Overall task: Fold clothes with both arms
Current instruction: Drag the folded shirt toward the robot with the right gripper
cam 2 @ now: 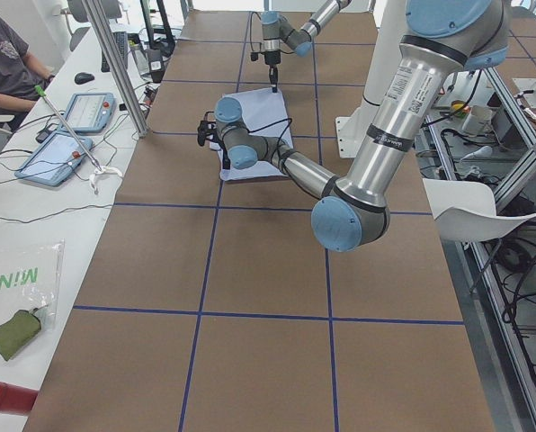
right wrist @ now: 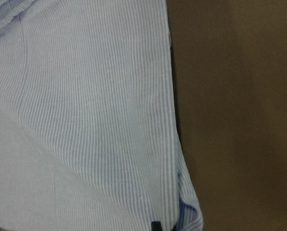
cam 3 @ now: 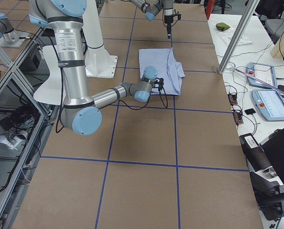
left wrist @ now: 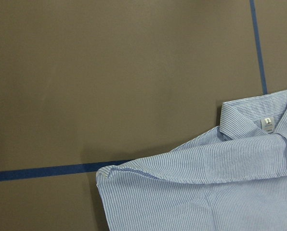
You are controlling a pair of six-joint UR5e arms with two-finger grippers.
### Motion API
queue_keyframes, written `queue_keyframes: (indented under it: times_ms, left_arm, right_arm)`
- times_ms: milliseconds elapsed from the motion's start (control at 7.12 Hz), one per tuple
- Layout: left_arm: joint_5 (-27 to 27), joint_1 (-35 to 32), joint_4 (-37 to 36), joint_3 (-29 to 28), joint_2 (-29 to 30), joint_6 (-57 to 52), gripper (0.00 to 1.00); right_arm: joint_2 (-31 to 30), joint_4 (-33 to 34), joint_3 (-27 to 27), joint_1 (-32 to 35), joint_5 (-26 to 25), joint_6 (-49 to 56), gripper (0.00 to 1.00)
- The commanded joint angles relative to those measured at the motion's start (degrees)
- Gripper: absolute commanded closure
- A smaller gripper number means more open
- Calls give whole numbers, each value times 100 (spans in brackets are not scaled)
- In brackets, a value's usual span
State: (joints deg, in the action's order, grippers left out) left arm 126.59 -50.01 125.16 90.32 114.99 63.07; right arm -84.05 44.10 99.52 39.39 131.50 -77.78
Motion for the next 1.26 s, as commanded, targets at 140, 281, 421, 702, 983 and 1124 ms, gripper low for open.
queue_keyframes:
  times_ms: [140,281,421,702,983,1124]
  left_arm:
    - [-12,0,9,117,24,275,4]
    - [-12,9,18,117,32,276,3]
    - [-12,0,18,126,41,276,3]
    - [-12,9,18,153,41,276,3]
    - [-12,0,26,161,6,276,3]
    - [-3,0,35,161,-11,276,3]
  right_arm:
    - [-1173,-6,1322,-588,-1,-9,100]
    - [-1627,-15,1716,-886,7,-35,100]
    - [-2058,-102,2225,-1202,60,-401,100]
    - [-2195,-436,2484,-2088,156,-709,100]
    - [-2142,-498,2511,-2487,166,-774,100]
    - [-2063,-499,2467,-2506,157,-774,1]
